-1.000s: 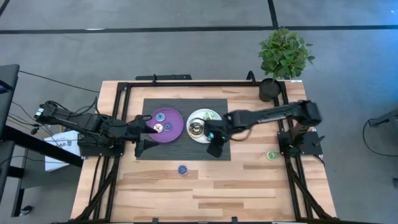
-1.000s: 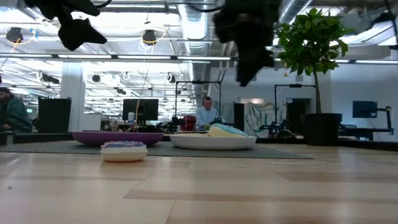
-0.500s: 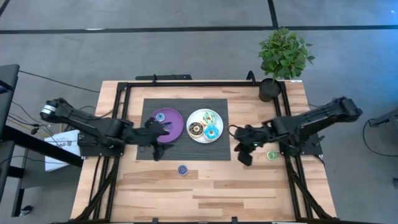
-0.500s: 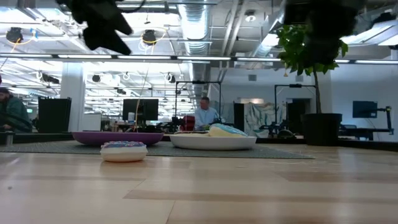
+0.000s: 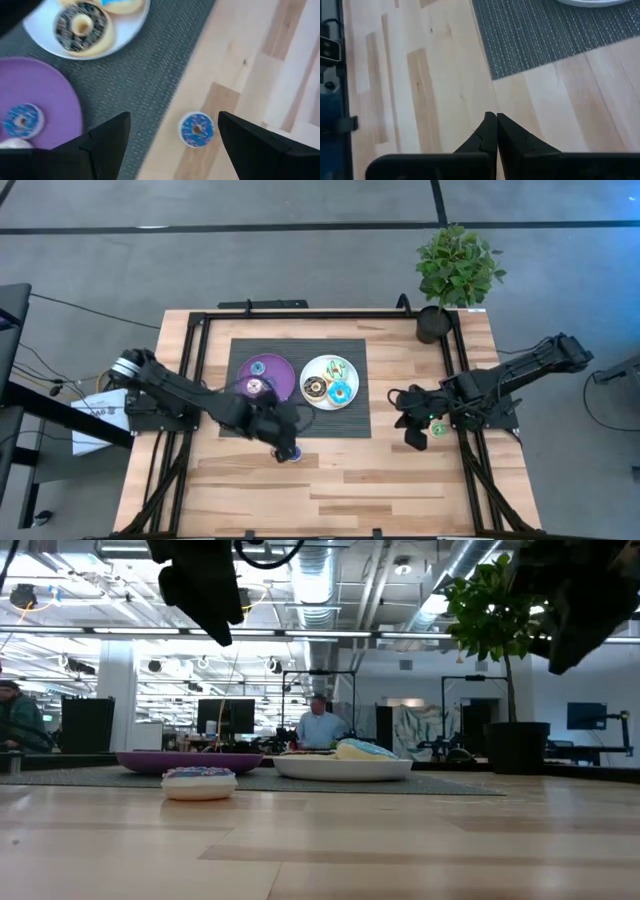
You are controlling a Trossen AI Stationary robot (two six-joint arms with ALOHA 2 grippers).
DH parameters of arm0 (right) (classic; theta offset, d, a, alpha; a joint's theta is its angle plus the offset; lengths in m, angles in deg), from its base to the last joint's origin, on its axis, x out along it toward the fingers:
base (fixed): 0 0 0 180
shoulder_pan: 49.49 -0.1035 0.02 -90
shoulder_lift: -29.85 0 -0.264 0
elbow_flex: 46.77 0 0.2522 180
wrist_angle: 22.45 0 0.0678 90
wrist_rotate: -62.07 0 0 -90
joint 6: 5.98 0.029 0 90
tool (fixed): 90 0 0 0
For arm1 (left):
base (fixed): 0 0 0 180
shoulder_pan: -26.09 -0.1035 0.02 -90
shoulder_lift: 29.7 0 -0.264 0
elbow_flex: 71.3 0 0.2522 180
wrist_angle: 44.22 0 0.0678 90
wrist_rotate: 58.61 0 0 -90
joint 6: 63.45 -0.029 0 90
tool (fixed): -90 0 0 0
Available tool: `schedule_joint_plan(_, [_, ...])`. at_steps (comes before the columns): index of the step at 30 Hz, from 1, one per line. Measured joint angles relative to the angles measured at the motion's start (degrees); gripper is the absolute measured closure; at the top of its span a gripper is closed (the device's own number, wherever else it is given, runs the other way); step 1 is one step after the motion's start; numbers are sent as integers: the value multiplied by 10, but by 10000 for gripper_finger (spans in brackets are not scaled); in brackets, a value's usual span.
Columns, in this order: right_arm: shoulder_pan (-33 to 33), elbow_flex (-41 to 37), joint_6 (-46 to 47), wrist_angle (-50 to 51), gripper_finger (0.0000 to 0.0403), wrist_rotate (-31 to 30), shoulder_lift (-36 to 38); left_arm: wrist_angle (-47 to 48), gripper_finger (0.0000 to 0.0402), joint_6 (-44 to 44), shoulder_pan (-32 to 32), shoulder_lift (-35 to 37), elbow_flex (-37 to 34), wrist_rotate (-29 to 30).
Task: Pick & Place donuts
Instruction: Put the small dark blue donut on the purple plate
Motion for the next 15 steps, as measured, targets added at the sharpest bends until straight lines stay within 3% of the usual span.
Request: schedule_joint_plan(15, [0,-7,-45,-4,402,2,0,-3,107,26,75,-132,31,-9])
